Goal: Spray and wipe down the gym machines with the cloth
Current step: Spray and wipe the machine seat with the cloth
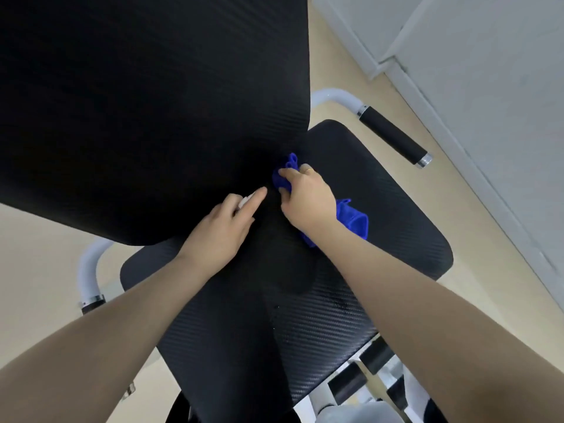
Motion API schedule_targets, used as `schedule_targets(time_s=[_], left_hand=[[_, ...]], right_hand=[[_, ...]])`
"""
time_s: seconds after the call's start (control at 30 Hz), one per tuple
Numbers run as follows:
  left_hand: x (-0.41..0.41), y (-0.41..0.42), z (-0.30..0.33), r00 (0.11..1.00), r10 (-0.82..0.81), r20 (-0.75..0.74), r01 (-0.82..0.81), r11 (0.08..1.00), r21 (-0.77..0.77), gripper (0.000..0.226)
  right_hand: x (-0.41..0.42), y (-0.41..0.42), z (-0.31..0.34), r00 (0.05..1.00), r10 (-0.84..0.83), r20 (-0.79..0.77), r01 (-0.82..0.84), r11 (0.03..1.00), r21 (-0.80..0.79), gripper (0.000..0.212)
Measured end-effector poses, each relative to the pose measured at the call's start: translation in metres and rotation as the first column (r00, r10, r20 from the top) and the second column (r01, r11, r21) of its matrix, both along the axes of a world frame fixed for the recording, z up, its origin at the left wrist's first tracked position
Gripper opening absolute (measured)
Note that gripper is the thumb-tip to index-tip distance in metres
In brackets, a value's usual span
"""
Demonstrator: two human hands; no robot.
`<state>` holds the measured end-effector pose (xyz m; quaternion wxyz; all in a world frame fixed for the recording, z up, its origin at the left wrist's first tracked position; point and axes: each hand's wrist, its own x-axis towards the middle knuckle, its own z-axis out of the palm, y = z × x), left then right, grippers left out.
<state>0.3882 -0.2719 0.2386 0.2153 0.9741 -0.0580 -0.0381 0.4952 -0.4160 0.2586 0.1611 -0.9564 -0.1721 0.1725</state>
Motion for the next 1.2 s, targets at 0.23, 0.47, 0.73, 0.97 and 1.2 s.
schedule_targets(time_s=[0.23,0.47,0.73,0.97,1.2], left_hand=[[-0.031,0.008,0.002,0.991,0.127,-0.036,-0.127,0.992,0.028,0.05],[-0.034,0.017,0.016,0.973,0.146,-0.18,-0.158,0.986,-0.05,0.058],[-0.047,0.014,0.026,0.954,0.066,-0.291,-0.069,0.998,0.001,0.054],[-0.069,0.016,0.031,0.905,0.02,-0.425,-0.016,1.0,0.015,0.052],[-0.071,0.029,0.047,0.926,-0.089,-0.366,0.087,0.996,-0.022,0.054]], right_hand=[[0.013,0.022,-0.009,0.974,-0.217,0.06,0.225,0.957,-0.185,0.03],[-0.067,0.007,0.009,0.921,0.388,-0.022,-0.388,0.915,-0.114,0.046],[0.004,-0.075,0.018,0.986,-0.114,0.122,0.154,0.905,-0.396,0.039],[-0.1,-0.021,0.017,0.968,0.238,-0.077,-0.248,0.954,-0.166,0.041],[-0.051,-0.073,0.025,0.968,0.244,0.064,-0.197,0.89,-0.411,0.044]])
